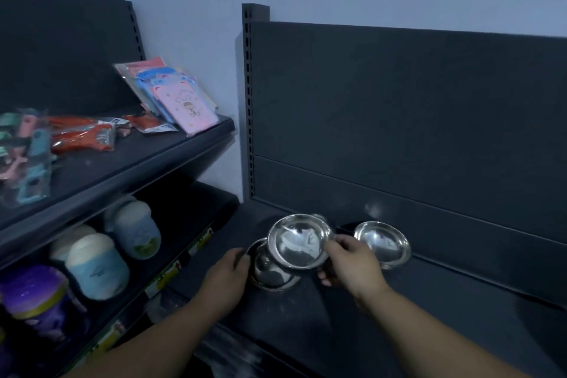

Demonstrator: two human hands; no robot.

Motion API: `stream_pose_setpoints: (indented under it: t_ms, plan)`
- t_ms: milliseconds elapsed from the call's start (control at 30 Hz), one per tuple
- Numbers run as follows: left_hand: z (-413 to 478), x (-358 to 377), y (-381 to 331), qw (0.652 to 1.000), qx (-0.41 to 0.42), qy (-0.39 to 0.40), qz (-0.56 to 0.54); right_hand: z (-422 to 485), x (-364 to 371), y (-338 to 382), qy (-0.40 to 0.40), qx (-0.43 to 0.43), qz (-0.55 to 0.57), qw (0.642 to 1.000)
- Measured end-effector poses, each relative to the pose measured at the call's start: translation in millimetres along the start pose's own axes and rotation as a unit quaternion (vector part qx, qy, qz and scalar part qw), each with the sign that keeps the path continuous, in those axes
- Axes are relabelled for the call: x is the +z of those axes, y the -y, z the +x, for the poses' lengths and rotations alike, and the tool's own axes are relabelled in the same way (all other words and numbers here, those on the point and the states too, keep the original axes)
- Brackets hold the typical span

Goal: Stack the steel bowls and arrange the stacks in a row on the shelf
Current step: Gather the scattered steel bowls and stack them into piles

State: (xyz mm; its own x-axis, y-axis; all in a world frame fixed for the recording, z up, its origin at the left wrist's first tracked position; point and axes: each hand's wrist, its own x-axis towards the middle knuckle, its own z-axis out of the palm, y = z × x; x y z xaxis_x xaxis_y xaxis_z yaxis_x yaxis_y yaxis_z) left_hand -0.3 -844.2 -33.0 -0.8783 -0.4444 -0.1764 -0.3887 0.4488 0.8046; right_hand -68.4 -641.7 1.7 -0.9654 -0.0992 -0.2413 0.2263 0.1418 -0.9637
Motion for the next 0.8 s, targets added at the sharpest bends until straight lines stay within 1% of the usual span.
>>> stream_pose_setpoints:
  t_ms: [167,267,367,500,567,633,733,800]
  plan:
    - [9.3,-8.7,-2.9,0.999,0.025,0.018,-0.024,2.6,20.3,-2.2,0.006,0.003,-0.042,0.999]
    - [15.6,-8.7,-1.0,0.998,0.017,0.054,-0.025,2.7,28.8,-6.7,-0.001,0.009,-0.060,0.998]
    - [19.5,-5.2,-0.7,0.996,0.026,0.086,-0.031,4.8,33.1,-15.1,0.003,0.011,-0.080,0.997]
    - [24.4,-2.0,0.0,0.993,0.053,0.091,-0.045,6.7,29.8,-22.5,0.010,0.034,-0.084,0.996]
    - [26.2,-0.3,-1.7,0.992,0.058,0.094,-0.055,6.8,22.2,-25.3,-0.008,0.064,-0.049,0.997]
    - [29.1,3.3,-4.1,0.991,0.061,0.094,-0.067,9.0,8.3,-28.5,-0.050,0.104,0.012,0.993]
    - [30.7,9.1,-9.2,0.990,0.058,0.096,-0.085,16.7,-17.1,-32.6,-0.109,0.152,0.125,0.974]
    - [31.2,12.9,-12.5,0.989,0.057,0.105,-0.085,23.1,-30.8,-33.1,-0.131,0.168,0.172,0.962]
